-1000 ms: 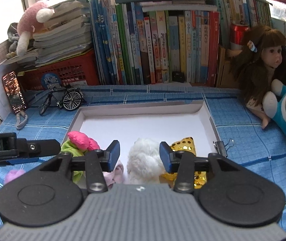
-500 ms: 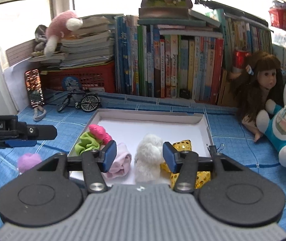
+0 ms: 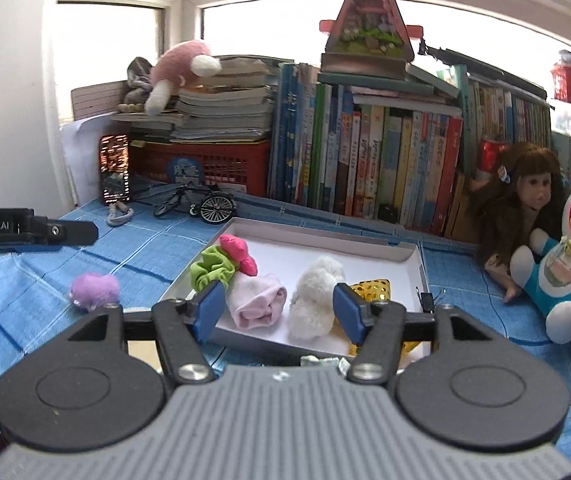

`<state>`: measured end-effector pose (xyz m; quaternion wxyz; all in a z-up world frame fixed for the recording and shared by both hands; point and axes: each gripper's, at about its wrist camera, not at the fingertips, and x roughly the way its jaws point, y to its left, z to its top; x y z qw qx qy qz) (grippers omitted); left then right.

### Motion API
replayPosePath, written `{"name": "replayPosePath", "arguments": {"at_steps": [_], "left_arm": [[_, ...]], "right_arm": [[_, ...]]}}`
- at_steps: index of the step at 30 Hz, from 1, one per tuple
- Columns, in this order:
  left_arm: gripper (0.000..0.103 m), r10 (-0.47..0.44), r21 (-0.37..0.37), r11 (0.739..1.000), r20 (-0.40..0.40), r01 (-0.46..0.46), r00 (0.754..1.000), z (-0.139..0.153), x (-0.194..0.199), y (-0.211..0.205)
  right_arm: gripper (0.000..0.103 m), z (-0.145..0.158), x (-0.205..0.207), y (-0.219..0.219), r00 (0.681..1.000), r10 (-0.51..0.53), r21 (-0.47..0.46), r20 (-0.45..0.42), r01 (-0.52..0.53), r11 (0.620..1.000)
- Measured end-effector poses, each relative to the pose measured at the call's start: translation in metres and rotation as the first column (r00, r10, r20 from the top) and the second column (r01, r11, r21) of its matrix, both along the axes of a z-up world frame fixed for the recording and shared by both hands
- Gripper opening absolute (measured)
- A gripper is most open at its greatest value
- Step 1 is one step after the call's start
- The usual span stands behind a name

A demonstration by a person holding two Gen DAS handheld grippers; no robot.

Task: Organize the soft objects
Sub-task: 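Grasp the lavender plush heart with the left tool while the right tool grasps the navy floral pouch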

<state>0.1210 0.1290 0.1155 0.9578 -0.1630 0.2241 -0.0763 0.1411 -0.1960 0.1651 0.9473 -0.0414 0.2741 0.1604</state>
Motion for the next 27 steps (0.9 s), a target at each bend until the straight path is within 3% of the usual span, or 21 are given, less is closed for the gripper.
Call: {"name": "replayPosePath", "arguments": {"at_steps": [10,27], "left_arm": [[0.088,0.052,0.077,0.996,0.025,-0.054,0.998,-0.027,-0.030,0.020],[0.087,0.141,0.192,0.973,-0.045,-0.130,0.989,-0.069,-0.020,0.036]], "right_arm": [[0.078,-0.018,-0.030,0.013,0.997,0.064,-0.070,0.053,-0.060,0.996],[0.081,-0.044,-0.039,0.022,0.989,0.143,-0.196,0.042,-0.132,0.972]]}}
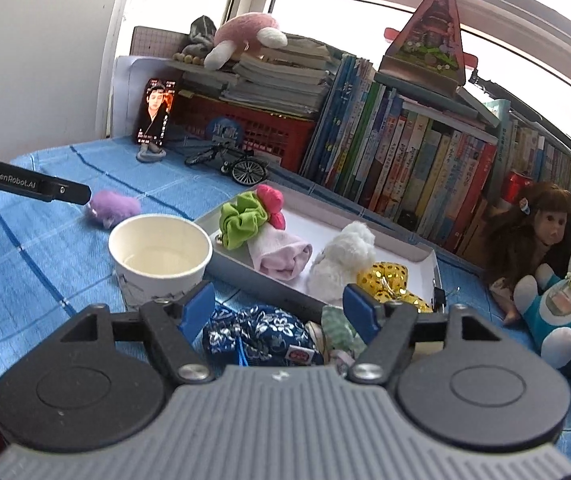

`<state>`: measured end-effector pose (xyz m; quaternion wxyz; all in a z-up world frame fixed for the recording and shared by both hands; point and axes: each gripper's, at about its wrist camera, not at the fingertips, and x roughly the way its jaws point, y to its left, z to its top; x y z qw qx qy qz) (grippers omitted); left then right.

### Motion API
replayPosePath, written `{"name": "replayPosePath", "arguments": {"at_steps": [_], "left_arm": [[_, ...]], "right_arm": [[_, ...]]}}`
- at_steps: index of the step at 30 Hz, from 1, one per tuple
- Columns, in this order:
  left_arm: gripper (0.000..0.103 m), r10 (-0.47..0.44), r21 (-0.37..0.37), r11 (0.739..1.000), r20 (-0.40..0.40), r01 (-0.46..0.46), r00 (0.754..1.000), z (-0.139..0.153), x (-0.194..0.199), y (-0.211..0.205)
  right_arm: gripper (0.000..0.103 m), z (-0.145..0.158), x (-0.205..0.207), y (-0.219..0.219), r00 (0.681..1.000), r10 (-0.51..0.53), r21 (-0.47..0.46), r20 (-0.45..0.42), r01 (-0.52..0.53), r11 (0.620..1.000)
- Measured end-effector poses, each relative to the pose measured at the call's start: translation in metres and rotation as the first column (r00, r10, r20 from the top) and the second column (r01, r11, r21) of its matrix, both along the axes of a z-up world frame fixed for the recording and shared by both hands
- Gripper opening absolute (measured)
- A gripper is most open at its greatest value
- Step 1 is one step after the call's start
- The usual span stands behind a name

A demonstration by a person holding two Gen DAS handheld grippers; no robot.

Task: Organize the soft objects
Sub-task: 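Grasp the lavender plush heart with the left tool while the right tool grasps the navy floral pouch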

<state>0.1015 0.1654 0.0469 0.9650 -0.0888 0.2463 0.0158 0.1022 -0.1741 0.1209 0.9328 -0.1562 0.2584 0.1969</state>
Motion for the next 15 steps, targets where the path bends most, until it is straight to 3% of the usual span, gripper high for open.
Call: {"name": "replayPosePath", "arguments": {"at_steps": [8,15], "left_arm": [[0.077,-0.004,0.043,0.999,-0.045,0.006,0.999,-0.014,0.015,-0.005],[0.079,0.025,0.068,0.997,-0.061,-0.020,0.998,-0.019,0.040,-0.005]], "right_arm": [[0.081,-0.015,-0.002,0.001,1.000,0.018,-0.061,-0.011,-0.019,0.998],[0.081,-0.030,0.003,0.006,0.999,0.034,-0.125,-0.020,-0.036,0.992]]}}
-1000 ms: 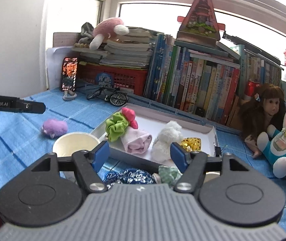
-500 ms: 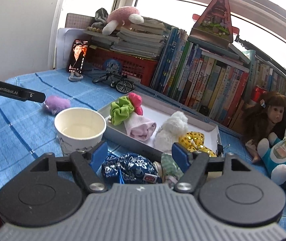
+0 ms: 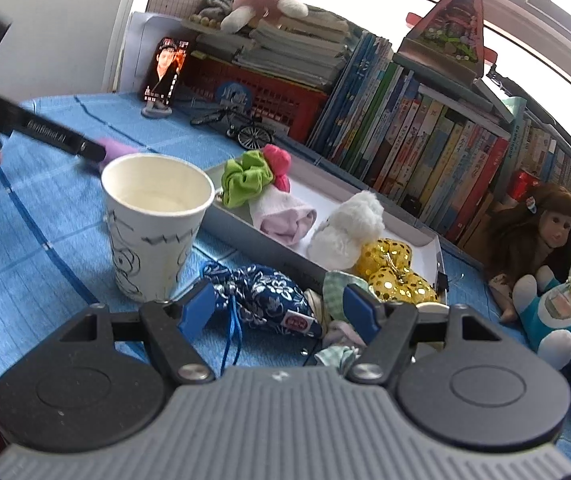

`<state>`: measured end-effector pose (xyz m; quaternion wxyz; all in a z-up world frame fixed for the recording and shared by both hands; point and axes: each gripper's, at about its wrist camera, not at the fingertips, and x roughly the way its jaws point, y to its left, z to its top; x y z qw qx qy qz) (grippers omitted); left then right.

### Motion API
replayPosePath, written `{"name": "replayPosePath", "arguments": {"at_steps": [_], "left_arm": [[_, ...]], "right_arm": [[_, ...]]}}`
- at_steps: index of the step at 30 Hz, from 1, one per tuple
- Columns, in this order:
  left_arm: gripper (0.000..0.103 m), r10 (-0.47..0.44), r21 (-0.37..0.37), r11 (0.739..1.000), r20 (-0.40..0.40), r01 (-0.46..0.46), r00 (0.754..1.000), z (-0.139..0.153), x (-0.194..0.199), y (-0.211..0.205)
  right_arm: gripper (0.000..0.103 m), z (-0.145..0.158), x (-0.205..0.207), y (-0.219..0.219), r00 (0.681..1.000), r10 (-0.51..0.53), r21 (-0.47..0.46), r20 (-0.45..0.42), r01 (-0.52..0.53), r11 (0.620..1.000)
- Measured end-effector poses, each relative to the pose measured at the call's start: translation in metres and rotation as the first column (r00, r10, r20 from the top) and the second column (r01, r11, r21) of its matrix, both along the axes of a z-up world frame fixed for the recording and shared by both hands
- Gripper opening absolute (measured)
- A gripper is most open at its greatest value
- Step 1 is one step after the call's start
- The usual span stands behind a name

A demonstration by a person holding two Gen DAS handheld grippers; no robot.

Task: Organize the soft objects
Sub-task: 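Grasp the lavender plush heart with the left tool while the right tool grasps the navy floral pouch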

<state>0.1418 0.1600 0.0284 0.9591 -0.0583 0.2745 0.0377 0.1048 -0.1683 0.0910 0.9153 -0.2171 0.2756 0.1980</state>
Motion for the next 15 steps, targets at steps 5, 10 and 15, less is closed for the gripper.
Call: {"name": "replayPosePath", "arguments": {"at_steps": [5,10,15], "left_arm": [[0.081,0.032,-0.054,0.998,-0.034,-0.034,0.999,-0.004,0.019,0.007],[0.082,0.075,-0.171,0.981,-0.068,-0.086,0.995,-0.007,0.036,0.021],[0.083,0.087,-0.139,0.986,-0.078,-0.097,0.993,-0.009,0.050,0.017]], "right_arm": [[0.083,-0.011,0.005,0.007,0.998,0.052,-0.052,-0.030,-0.053,0.997],[0.085,-0.021,0.015,0.012,0.993,0.095,-0.066,-0.068,-0.100,0.993],[0.087,-0.026,0.027,0.016,0.988,0.131,-0.067,-0.085,-0.137,0.988]]}}
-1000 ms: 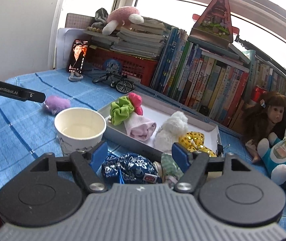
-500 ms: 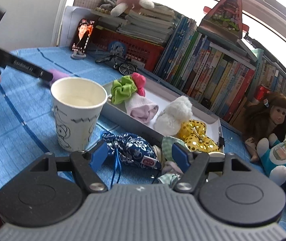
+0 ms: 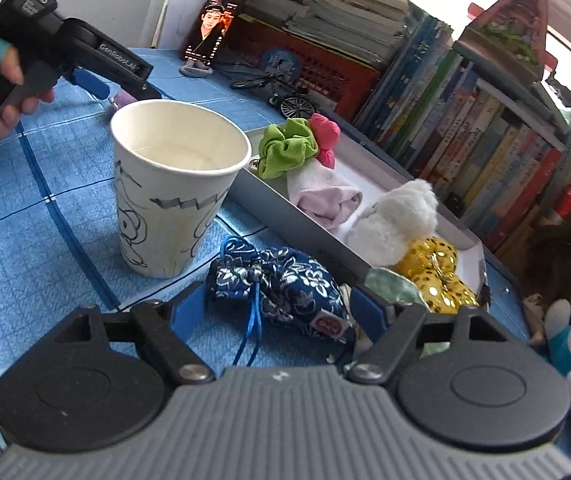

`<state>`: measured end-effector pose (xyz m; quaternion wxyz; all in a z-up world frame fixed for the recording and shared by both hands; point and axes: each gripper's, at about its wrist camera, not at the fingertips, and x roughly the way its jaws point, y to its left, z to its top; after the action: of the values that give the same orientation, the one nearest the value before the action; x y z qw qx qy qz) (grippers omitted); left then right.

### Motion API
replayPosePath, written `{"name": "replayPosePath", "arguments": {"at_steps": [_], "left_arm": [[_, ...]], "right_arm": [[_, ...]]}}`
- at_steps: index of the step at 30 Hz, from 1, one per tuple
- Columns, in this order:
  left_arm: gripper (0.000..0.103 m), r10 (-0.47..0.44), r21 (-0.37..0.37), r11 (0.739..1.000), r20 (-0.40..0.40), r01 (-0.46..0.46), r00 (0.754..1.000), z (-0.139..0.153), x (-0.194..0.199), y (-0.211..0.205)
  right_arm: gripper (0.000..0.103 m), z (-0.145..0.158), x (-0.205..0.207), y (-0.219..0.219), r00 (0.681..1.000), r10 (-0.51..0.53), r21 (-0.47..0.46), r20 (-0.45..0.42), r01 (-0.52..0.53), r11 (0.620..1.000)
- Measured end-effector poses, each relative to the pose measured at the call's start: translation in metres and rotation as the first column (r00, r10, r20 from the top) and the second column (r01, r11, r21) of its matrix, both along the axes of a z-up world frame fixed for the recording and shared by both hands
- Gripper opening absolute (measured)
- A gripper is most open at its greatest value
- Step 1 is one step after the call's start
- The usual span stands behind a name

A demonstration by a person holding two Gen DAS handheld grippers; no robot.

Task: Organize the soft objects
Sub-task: 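Grasp the lavender plush heart with the left tool while the right tool grasps the navy floral pouch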

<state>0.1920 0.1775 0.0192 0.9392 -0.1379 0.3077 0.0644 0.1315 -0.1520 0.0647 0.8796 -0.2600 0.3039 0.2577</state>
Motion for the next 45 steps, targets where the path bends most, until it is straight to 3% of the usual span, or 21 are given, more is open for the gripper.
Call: {"name": "replayPosePath", "arguments": {"at_steps": [9,23,26,29,38,45], "left_arm": [[0.083,-0.003,0.008,1.000,-0.037,0.003,0.999,-0.009,0.013,-0.008],[0.090,-0.031,0.111,0.993,-0.053,0.037,0.998,-0.017,0.019,-0.024],[0.088,-0.036,0.128,0.991,-0.055,0.043,0.998,-0.017,0.019,-0.026],[0.077,-0.033,0.145,0.989,-0.052,0.040,0.998,-0.017,0.018,-0.027],[0.076,-0.058,0.136,0.989,-0.052,0.064,0.997,-0.014,0.010,-0.025],[0.075,-0.071,0.102,0.992,-0.057,0.076,0.996,-0.010,0.005,-0.025]], "right_arm": [[0.089,-0.008,0.012,0.005,0.999,0.030,-0.004,-0.028,-0.030,1.000],[0.090,-0.012,0.023,0.001,0.997,0.025,0.040,-0.071,-0.023,0.999],[0.090,-0.012,0.023,0.001,0.997,0.020,0.045,-0.072,-0.017,0.999],[0.090,-0.012,0.023,0.001,0.997,0.016,0.051,-0.073,-0.012,0.999],[0.084,-0.010,0.018,0.001,0.997,0.015,0.062,-0.078,-0.010,0.998],[0.071,-0.008,0.012,0.001,0.998,0.008,0.054,-0.061,-0.005,0.999]]}}
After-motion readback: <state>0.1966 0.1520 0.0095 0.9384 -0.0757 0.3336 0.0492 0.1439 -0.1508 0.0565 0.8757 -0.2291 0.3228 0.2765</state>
